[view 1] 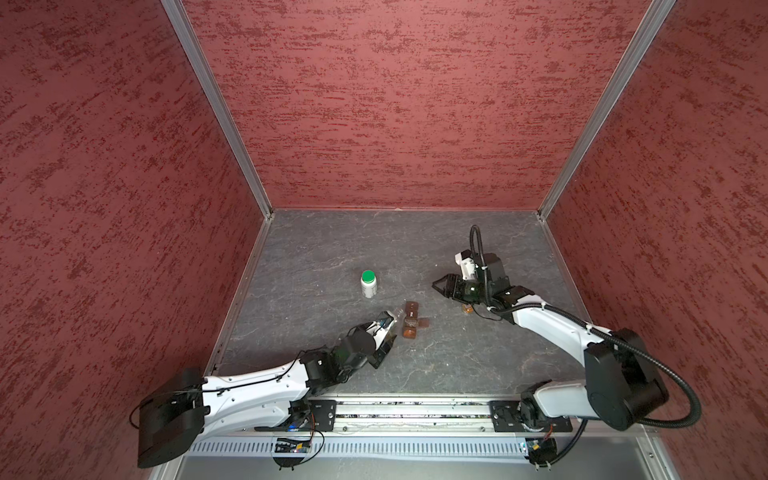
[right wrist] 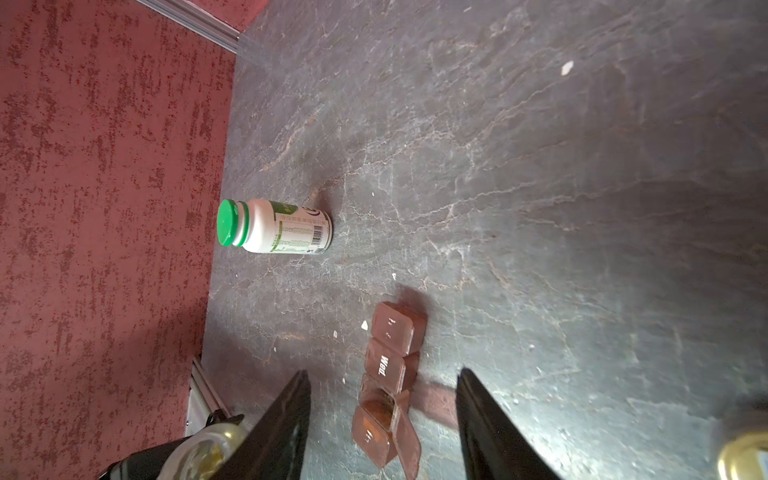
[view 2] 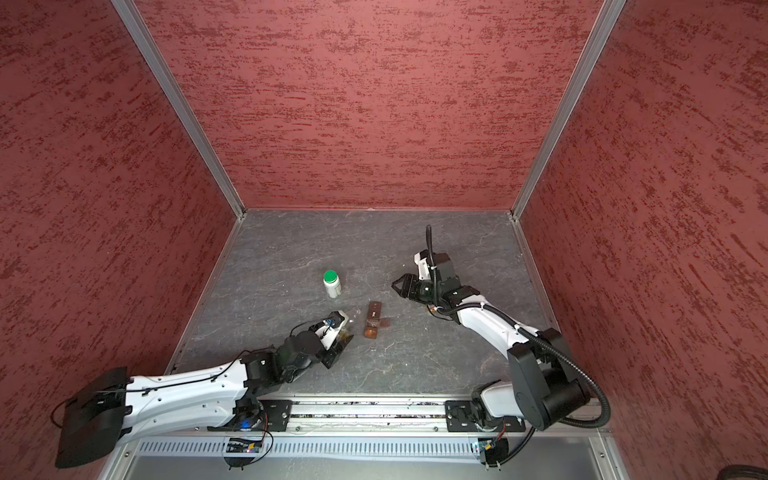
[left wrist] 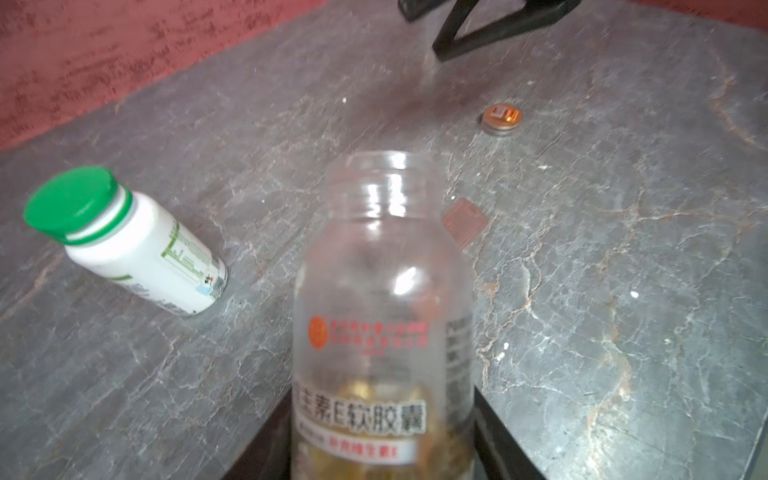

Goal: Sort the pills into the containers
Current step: 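Carry the open bottle over the organizer with left gripper while right approaches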

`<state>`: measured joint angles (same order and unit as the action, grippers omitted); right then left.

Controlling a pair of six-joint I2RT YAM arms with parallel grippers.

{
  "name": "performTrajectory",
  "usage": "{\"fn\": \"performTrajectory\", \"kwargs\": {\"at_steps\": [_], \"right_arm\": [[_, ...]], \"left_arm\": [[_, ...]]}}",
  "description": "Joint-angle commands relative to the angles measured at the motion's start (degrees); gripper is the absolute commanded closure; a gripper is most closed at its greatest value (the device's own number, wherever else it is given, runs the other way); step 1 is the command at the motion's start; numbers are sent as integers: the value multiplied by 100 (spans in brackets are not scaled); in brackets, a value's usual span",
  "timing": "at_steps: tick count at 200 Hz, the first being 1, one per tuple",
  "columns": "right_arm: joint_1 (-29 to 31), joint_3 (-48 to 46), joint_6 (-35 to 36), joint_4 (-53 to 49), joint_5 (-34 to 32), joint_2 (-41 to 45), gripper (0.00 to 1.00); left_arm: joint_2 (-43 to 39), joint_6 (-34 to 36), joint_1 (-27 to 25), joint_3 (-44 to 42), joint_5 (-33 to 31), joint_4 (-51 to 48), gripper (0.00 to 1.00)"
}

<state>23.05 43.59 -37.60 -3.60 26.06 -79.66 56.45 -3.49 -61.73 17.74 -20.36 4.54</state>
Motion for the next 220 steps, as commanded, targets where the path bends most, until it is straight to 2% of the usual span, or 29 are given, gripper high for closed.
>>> {"fn": "performTrajectory", "kwargs": {"at_steps": [1,31,58,107,129,156,178,202,220], "right_arm": [[22,92,92,196,116,-175,43],[24,184,261,63,149,-317,43],[24,176,323,30,193,-331,43],[24,66,420,-35,127,-261,43],[24,78,429,-112,151,-231,43],[23,48,452,-215,94,-100,43],[20,62,491,-294,90,-72,43],[23,68,498,-326,136,-88,43],[18,65,528,-331,155,-119,43]], "left_arm": [[422,-333,205,207,374,-255,100],[1044,-98,307,352,503,-12,100],[1348,457,560,528,679,181,100],[1483,1532,1665,646,2232,947,100],[1721,1607,1995,836,2627,954,100],[1729,1488,1813,898,2626,608,100],[1477,953,1493,909,2457,138,100],[1254,372,1114,961,2049,-485,100],[1228,208,974,1003,1793,-887,100]]}}
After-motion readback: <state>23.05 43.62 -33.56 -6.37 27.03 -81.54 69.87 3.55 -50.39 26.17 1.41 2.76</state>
